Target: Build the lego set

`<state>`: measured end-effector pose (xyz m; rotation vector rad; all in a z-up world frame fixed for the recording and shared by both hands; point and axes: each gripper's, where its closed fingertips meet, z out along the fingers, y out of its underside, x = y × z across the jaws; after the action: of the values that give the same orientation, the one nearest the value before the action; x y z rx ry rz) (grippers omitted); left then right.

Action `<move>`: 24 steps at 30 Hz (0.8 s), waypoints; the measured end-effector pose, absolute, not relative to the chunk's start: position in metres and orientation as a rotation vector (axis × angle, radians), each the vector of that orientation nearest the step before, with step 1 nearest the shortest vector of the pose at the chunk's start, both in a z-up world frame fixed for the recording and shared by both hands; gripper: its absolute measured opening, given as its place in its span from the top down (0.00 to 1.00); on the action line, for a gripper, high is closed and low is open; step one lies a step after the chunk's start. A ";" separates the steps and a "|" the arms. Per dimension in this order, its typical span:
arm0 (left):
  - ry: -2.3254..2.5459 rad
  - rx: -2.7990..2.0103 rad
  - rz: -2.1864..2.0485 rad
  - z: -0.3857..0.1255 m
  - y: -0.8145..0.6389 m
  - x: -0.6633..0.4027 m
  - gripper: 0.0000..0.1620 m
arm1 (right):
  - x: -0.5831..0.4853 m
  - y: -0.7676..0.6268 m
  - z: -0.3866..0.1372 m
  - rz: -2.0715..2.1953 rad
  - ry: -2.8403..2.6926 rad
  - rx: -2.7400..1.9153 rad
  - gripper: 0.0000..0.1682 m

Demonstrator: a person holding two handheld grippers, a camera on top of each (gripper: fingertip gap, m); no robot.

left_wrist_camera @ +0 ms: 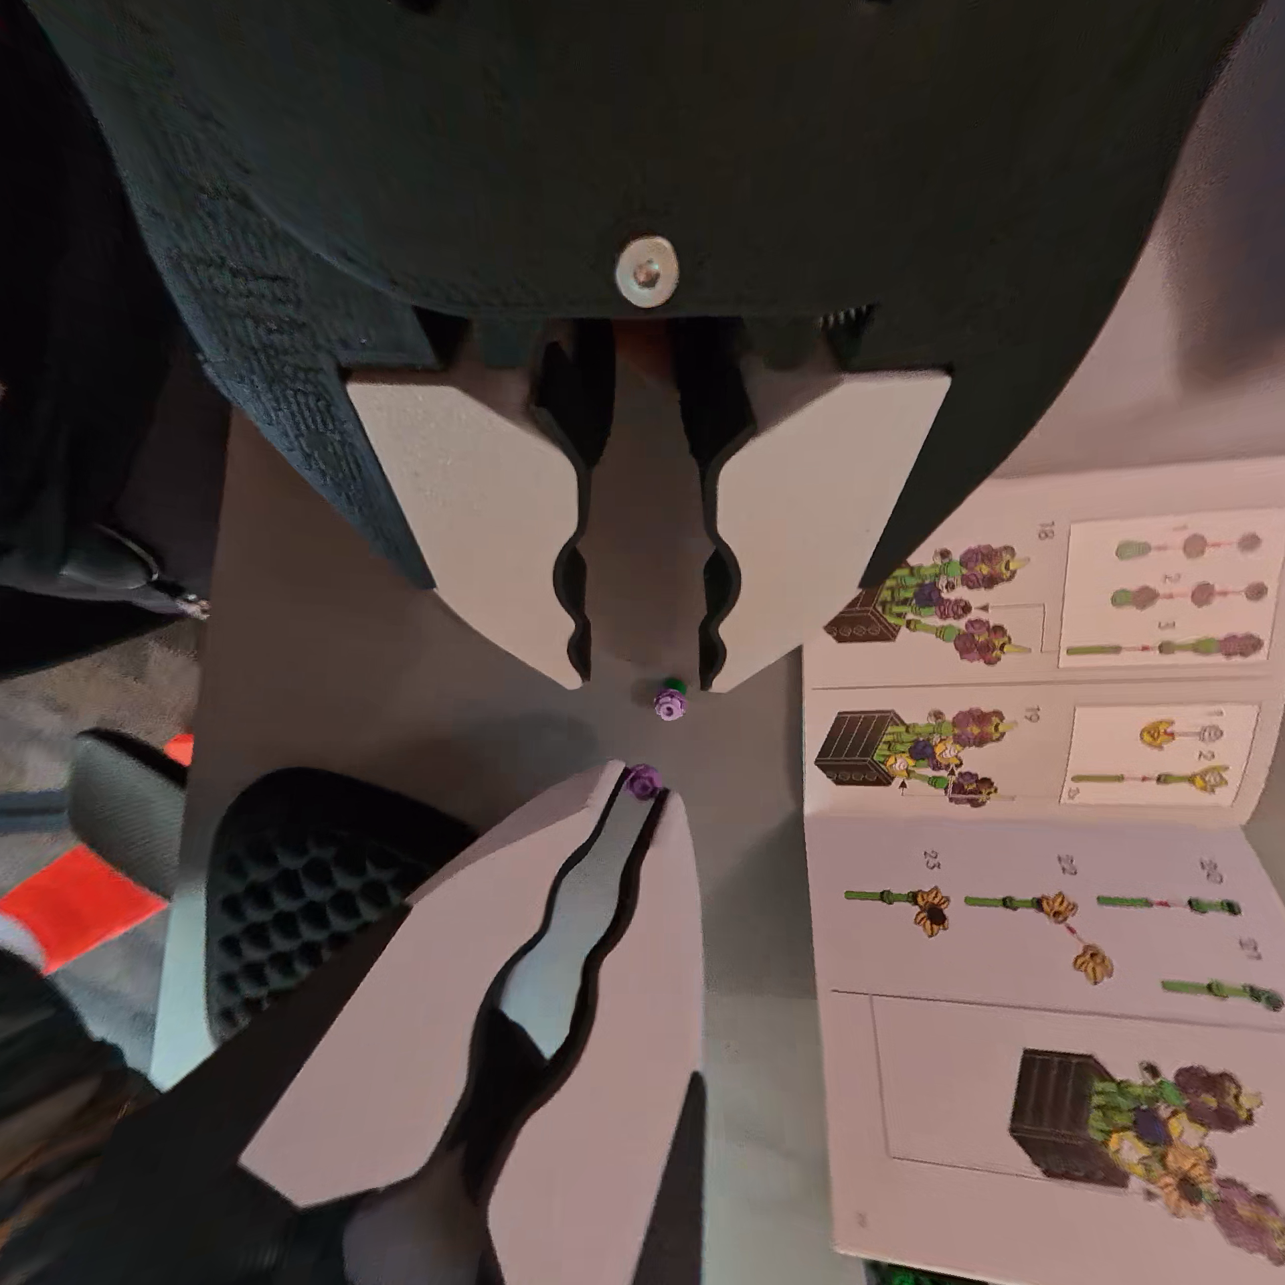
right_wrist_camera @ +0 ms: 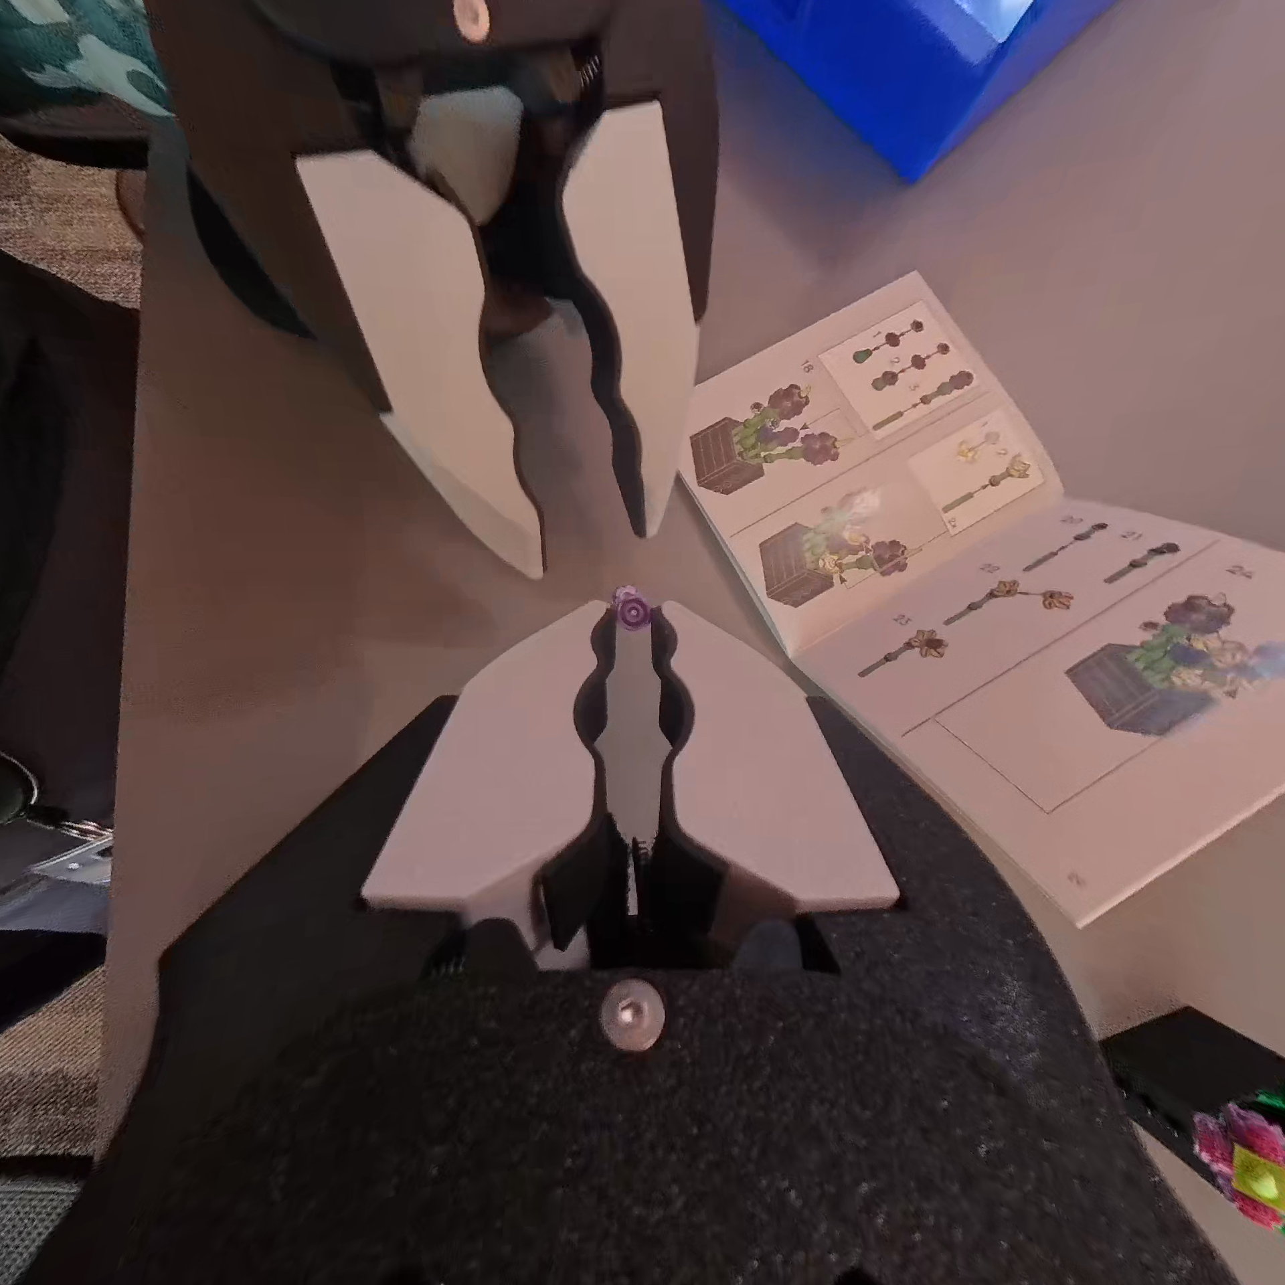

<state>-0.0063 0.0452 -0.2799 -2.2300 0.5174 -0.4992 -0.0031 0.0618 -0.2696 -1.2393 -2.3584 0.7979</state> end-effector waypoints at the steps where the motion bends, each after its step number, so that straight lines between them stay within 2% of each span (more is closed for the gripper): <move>1: 0.553 -2.242 -0.478 -0.283 0.047 -0.005 0.81 | -0.004 0.061 -0.271 0.799 -2.371 -1.243 0.94; 7: 0.611 -2.278 -0.464 -0.289 0.055 -0.005 0.81 | -0.002 0.060 -0.279 0.787 -2.382 -1.277 0.94; 14: 0.695 -2.337 -0.343 -0.302 0.056 -0.005 0.82 | 0.020 0.073 -0.255 0.959 -2.119 -1.396 0.94; 19: 0.736 -2.356 -0.292 -0.307 0.058 -0.004 0.88 | 0.053 0.083 -0.256 0.924 -2.030 -1.486 0.94; 24: 0.743 -2.356 -0.284 -0.308 0.058 -0.004 0.95 | 0.108 0.101 -0.265 0.686 -2.072 -1.649 0.94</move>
<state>-0.0040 0.0577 -0.3075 -2.3562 0.7434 -0.2844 0.1085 0.1011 -0.2650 -1.6489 -2.0721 0.6859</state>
